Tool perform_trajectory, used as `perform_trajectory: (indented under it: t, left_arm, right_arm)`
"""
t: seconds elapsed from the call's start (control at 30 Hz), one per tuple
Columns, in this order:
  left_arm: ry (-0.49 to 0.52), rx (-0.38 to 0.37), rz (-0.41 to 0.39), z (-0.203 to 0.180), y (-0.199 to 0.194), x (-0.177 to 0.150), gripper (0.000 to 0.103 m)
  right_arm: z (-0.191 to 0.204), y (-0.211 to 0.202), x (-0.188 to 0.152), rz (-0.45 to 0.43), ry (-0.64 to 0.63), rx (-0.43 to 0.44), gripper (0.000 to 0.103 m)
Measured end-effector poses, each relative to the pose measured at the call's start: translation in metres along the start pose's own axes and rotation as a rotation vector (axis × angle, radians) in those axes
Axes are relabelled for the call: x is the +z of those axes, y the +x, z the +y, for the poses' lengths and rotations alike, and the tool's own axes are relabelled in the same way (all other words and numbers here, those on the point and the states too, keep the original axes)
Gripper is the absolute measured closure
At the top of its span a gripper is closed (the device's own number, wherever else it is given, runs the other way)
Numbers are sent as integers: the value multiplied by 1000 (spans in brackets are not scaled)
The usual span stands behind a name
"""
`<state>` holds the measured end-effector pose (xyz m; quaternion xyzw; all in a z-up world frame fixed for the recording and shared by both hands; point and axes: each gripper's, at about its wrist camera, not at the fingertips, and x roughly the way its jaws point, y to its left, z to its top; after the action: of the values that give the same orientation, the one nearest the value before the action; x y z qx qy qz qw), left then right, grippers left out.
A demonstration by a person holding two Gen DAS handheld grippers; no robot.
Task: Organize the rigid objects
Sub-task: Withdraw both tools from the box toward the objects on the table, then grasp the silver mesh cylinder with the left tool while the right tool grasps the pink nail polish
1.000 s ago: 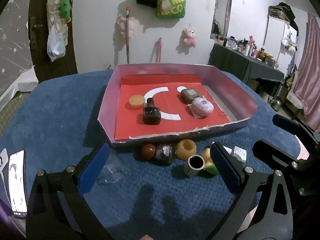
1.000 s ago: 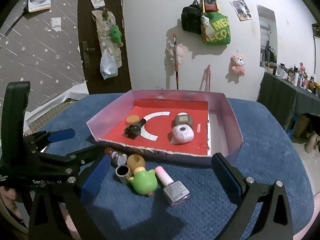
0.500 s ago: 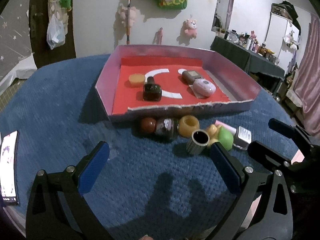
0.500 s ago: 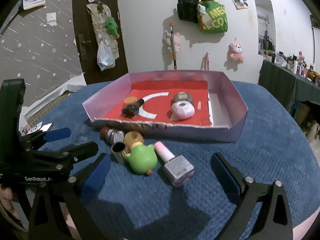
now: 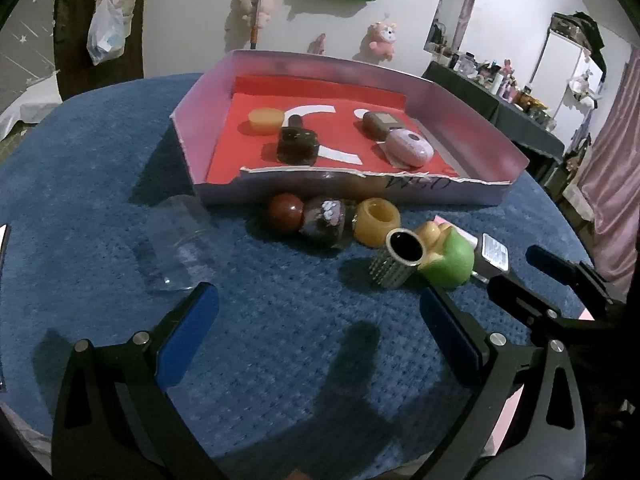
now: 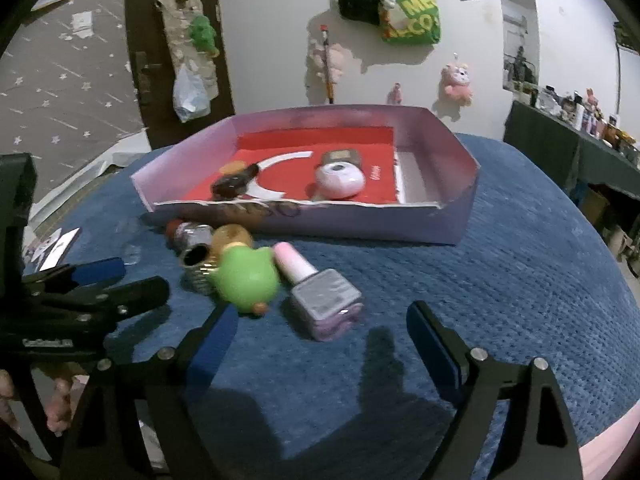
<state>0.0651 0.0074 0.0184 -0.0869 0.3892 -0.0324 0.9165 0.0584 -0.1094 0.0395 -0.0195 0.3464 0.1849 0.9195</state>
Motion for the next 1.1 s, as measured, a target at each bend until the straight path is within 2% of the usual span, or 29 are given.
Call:
perform_trajectory:
  t: [0.13, 0.37, 0.47, 0.57, 0.7, 0.9, 1.1]
  left_arm:
    - [5, -13, 11, -5, 9, 3, 1]
    - [20, 2, 10, -14, 21, 5, 5]
    - [10, -8, -4, -15, 22, 8, 12]
    - [10, 1, -20, -16, 23, 11, 26]
    - [23, -15, -46, -22, 21, 10, 45]
    - [44, -24, -70, -29, 20, 11, 61]
    - [73, -29, -95, -36, 20, 10, 73]
  right_arm:
    - [-11, 7, 2, 15, 22, -1, 21]
    - [-19, 20, 3, 41, 17, 6, 23]
    - [-19, 24, 5, 37, 2, 2, 23]
    - [-18, 29, 8, 36, -8, 3, 24]
    - [-13, 32, 9, 33, -38, 3, 37]
    - [0, 30, 6, 25, -77, 15, 55]
    - [4, 26, 1, 15, -79, 27, 54]
